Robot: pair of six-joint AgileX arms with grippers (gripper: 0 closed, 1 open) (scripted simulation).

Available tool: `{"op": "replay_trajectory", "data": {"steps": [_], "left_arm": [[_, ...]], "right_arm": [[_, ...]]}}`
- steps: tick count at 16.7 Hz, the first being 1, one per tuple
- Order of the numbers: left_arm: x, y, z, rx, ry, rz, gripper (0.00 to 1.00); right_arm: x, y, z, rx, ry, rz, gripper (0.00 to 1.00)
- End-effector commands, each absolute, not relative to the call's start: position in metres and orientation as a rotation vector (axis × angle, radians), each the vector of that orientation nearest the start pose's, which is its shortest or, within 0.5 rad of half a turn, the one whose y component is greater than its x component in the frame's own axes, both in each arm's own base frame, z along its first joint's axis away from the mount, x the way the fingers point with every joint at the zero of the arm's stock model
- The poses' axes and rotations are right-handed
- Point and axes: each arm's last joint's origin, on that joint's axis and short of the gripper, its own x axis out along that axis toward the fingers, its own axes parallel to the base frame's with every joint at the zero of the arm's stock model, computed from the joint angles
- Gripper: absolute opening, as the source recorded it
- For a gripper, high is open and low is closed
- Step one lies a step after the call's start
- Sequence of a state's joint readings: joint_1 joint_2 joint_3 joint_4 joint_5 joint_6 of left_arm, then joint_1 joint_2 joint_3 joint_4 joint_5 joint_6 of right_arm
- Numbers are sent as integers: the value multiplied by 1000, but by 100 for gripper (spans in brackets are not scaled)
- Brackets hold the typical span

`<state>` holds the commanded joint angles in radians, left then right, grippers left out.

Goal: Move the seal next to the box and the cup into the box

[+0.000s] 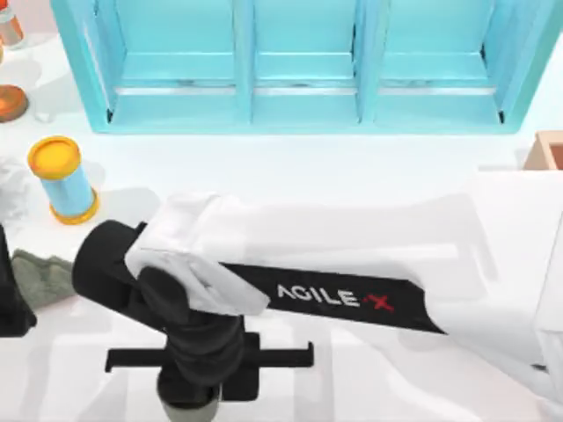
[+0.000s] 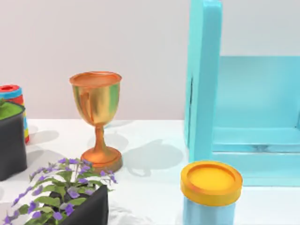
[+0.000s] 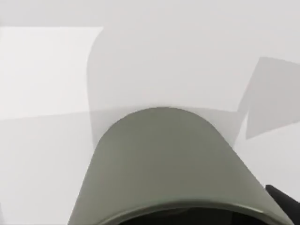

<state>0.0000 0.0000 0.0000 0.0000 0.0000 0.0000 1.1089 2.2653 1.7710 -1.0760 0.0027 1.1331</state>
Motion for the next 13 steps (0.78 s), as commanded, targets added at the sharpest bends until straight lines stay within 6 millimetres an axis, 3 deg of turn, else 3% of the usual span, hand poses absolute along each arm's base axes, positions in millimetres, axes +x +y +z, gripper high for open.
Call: {"op": "replay_trajectory", "data": {"steps": [3, 8, 11, 13], "left_arm": [[106, -1, 160, 0, 0, 0, 100], [106, -1, 160, 0, 0, 0, 100], [106, -1, 160, 0, 0, 0, 100], [106, -1, 160, 0, 0, 0, 100]], "right_arm": [[198, 373, 155, -3, 1586, -40, 0], [190, 325, 227, 33, 1550, 23, 0], [189, 298, 239, 12, 1569, -4, 0], [190, 296, 240, 11, 1571, -8, 0]]}}
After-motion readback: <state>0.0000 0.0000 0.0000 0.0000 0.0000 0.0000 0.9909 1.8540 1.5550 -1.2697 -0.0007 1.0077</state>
